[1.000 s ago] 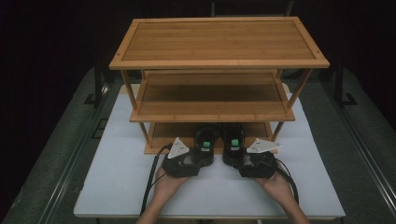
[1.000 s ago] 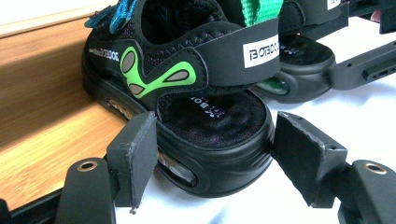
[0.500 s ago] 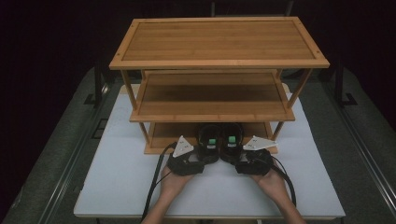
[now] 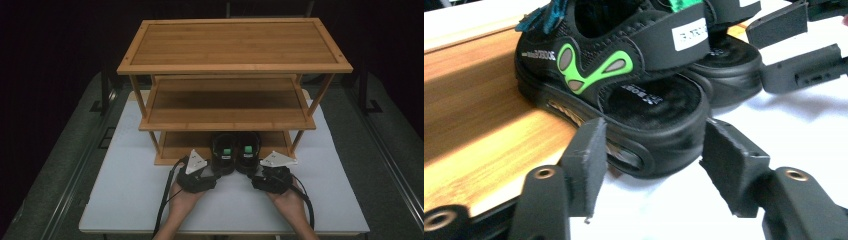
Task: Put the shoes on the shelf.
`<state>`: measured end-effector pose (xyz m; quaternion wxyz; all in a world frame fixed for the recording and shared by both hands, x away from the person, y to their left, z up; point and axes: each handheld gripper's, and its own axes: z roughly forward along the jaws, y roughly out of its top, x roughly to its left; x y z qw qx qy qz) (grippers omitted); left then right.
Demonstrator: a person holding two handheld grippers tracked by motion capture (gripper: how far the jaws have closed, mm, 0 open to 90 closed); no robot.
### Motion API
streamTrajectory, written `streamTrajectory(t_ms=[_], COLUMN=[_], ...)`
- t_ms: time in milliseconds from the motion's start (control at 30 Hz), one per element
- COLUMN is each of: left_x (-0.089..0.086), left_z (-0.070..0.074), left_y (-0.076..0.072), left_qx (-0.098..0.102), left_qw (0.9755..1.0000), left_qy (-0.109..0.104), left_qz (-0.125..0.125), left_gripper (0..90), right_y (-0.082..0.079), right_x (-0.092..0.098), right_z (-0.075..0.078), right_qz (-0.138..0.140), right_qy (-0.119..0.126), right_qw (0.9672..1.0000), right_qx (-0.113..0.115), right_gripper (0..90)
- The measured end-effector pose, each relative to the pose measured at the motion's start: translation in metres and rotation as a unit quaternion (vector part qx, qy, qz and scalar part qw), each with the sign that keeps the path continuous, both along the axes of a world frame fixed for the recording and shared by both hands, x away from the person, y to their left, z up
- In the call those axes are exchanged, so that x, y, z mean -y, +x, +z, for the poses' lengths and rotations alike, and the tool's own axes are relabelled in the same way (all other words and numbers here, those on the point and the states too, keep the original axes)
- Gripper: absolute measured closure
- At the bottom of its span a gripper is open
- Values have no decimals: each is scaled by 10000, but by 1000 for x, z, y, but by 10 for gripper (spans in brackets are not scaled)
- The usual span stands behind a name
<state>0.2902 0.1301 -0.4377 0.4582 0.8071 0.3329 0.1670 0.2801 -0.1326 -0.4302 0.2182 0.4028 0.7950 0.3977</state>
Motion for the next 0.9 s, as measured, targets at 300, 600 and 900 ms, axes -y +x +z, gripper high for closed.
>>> streamTrajectory(t_ms=[300, 600, 900], left_x=[4, 7, 13], left_z=[0, -1, -2], left_y=[-12, -10, -3], left_qx=[153, 91, 164], left_qw=[9994, 9992, 9986], left_qy=[267, 325, 355], left_qz=[137, 208, 342], left_gripper=[723, 802, 801], right_y=[-15, -16, -12], right_x=[-9, -12, -17], right_z=[0, -2, -5], right_qz=[-119, -248, -457], right_qy=[10, -61, -243], right_qw=[9999, 9997, 9985], right_qx=[6, 16, 199], right_gripper=[749, 869, 893])
